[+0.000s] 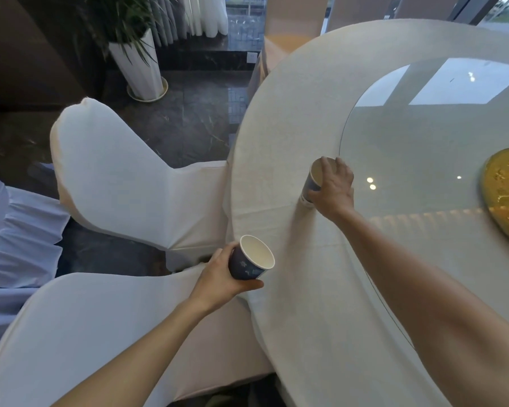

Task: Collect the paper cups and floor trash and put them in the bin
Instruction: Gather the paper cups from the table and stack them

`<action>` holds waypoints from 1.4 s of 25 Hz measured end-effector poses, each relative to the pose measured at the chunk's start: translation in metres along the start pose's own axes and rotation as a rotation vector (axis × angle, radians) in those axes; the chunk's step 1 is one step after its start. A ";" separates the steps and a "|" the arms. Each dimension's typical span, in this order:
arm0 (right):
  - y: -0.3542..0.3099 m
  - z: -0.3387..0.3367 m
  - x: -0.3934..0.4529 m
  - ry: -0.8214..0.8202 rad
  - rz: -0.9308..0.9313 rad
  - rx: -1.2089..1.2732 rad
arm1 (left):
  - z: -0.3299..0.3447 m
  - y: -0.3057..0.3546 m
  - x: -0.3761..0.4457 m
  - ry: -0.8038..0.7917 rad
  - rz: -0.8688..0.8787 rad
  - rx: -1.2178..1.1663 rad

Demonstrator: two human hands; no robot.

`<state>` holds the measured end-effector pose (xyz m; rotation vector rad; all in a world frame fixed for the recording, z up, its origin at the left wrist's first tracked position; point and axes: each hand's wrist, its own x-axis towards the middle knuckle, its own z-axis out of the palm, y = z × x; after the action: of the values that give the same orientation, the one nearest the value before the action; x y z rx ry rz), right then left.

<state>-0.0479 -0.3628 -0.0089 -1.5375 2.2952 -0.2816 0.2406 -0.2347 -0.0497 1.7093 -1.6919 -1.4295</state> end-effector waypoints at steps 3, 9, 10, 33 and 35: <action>0.002 -0.008 -0.014 0.010 0.038 0.032 | -0.001 0.002 -0.001 -0.006 0.002 0.008; 0.034 -0.052 -0.098 0.082 0.083 0.326 | 0.029 0.040 0.001 -0.003 0.149 0.183; 0.042 -0.062 -0.115 0.124 0.091 0.384 | 0.037 0.048 0.001 0.000 0.174 0.229; 0.272 -0.098 -0.478 0.008 0.277 0.526 | 0.290 0.105 -0.219 -0.489 0.474 0.287; 0.309 -0.103 -0.509 0.166 0.295 0.410 | 0.313 0.101 -0.246 -0.487 0.460 0.289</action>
<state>-0.1781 0.2222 0.0688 -0.9939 2.3580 -0.7660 -0.0148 0.0839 -0.0056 1.0150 -2.4535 -1.4981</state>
